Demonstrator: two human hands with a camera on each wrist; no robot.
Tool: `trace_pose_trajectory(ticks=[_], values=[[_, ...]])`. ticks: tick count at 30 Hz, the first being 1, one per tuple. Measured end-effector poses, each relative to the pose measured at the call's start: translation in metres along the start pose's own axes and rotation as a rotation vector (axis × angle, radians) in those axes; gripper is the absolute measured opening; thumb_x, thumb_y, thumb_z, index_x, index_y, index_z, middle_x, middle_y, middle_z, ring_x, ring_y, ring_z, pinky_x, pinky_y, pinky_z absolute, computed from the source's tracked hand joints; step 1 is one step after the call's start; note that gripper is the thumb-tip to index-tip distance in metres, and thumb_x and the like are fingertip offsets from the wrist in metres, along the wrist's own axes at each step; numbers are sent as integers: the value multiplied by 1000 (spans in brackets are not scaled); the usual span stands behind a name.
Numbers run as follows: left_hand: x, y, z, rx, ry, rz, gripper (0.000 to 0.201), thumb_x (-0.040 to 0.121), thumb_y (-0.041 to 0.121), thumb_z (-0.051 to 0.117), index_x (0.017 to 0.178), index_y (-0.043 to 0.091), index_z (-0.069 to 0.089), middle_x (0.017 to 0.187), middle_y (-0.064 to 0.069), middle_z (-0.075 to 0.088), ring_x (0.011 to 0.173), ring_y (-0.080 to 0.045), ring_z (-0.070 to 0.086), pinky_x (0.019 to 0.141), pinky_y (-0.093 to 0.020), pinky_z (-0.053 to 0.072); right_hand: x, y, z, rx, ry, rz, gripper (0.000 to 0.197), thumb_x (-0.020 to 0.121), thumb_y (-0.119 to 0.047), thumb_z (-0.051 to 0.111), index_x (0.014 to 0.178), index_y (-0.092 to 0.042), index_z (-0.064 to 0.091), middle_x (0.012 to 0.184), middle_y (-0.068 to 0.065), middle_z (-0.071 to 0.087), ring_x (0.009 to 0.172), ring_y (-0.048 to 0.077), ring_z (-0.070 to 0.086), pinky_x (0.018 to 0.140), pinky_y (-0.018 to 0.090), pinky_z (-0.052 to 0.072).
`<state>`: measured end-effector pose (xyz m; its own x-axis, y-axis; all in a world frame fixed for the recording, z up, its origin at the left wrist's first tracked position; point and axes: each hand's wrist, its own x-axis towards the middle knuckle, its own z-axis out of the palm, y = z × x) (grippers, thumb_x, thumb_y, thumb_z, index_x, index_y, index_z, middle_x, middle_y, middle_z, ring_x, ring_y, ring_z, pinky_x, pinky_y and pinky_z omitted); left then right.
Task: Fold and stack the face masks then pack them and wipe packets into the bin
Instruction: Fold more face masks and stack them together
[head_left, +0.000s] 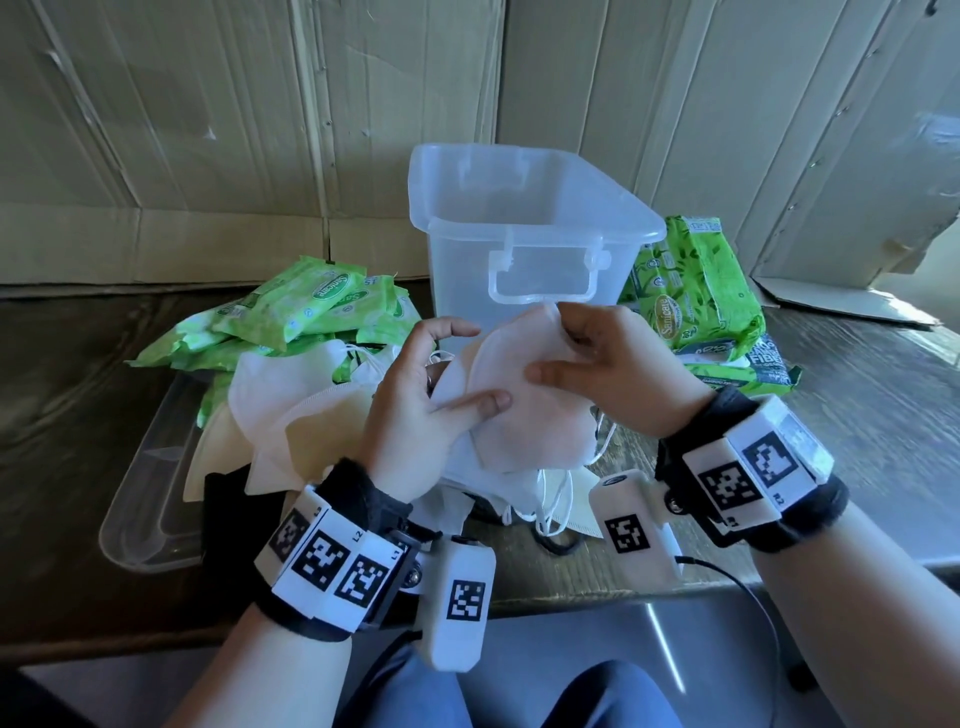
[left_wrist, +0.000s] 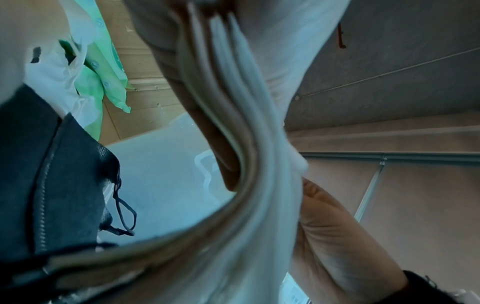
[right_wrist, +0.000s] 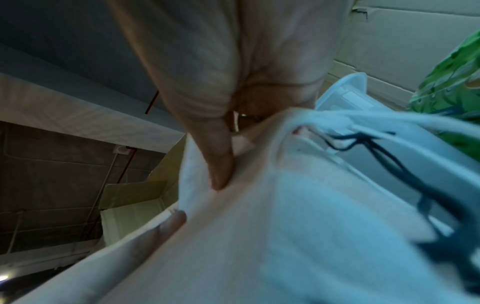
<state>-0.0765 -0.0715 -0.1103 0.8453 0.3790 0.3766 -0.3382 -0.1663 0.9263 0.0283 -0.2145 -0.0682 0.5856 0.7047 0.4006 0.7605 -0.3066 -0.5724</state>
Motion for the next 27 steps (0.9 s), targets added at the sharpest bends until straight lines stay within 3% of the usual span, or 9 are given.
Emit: trace_pose_trajectory(ticks=[6, 8, 11, 14, 16, 19, 22, 24, 27], values=[[3, -4, -9, 8, -17, 23, 34, 80, -1, 65, 100, 27, 60, 97, 7, 70, 93, -6, 63, 86, -18, 48, 4, 6, -10, 213, 339, 91, 27, 69, -29, 64, 84, -7, 59, 75, 15, 64, 69, 31, 59, 67, 46, 51], [4, -3, -10, 63, 34, 11, 33, 83, -5, 60, 92, 27, 65, 90, 23, 69, 93, 10, 60, 87, -8, 41, 2, 1, -16, 370, 362, 81, 23, 68, -19, 67, 89, -16, 58, 78, 1, 65, 69, 16, 62, 67, 34, 54], [5, -3, -6, 8, 110, -61, 33, 89, -5, 49, 89, 21, 70, 86, 18, 72, 89, 1, 63, 85, -16, 47, -3, -8, -12, 566, 178, 96, 49, 63, -7, 74, 102, -25, 51, 83, 5, 65, 68, 10, 61, 64, 29, 54], [4, 2, -3, -180, 46, -161, 37, 91, 35, 42, 91, 18, 74, 88, -3, 74, 87, -17, 66, 73, -27, 47, -4, -13, 5, 556, 65, 183, 68, 66, 5, 76, 114, -28, 42, 84, 25, 60, 69, 20, 60, 67, 43, 55], [3, 6, -1, -296, -10, -191, 41, 84, 46, 47, 89, 17, 75, 89, -14, 73, 87, -27, 66, 75, -33, 47, -2, -11, 16, 494, 77, 215, 73, 68, 3, 76, 121, -29, 36, 81, 21, 57, 69, 22, 56, 67, 45, 53], [-1, 6, 3, -131, 1, -100, 15, 79, 24, 64, 68, 24, 74, 66, 4, 69, 64, -12, 62, 65, -25, 48, -1, -7, 21, 477, 83, 209, 84, 69, -5, 78, 132, -30, 29, 78, 24, 53, 68, 21, 51, 65, 39, 48], [-1, 1, 2, -74, -27, -31, 25, 76, 14, 58, 94, 26, 71, 92, 11, 73, 89, -8, 65, 83, -30, 48, -1, -5, 25, 399, 83, 222, 89, 71, -10, 77, 140, -24, 23, 75, 11, 51, 65, 18, 50, 62, 31, 44], [-2, 3, 3, -27, -106, 46, 39, 80, 5, 52, 112, 26, 64, 114, 17, 66, 114, -3, 57, 101, -22, 40, -1, -4, 25, 300, 76, 221, 70, 74, -20, 75, 133, -18, 37, 78, 1, 50, 64, 15, 50, 61, 25, 40], [0, 4, 0, 6, -117, 89, 43, 82, 2, 54, 115, 30, 53, 118, 24, 59, 114, 10, 50, 98, -9, 34, -2, -4, 20, 172, 1, 181, 35, 78, -35, 70, 96, -6, 60, 94, 11, 56, 77, 19, 54, 69, 27, 41]])
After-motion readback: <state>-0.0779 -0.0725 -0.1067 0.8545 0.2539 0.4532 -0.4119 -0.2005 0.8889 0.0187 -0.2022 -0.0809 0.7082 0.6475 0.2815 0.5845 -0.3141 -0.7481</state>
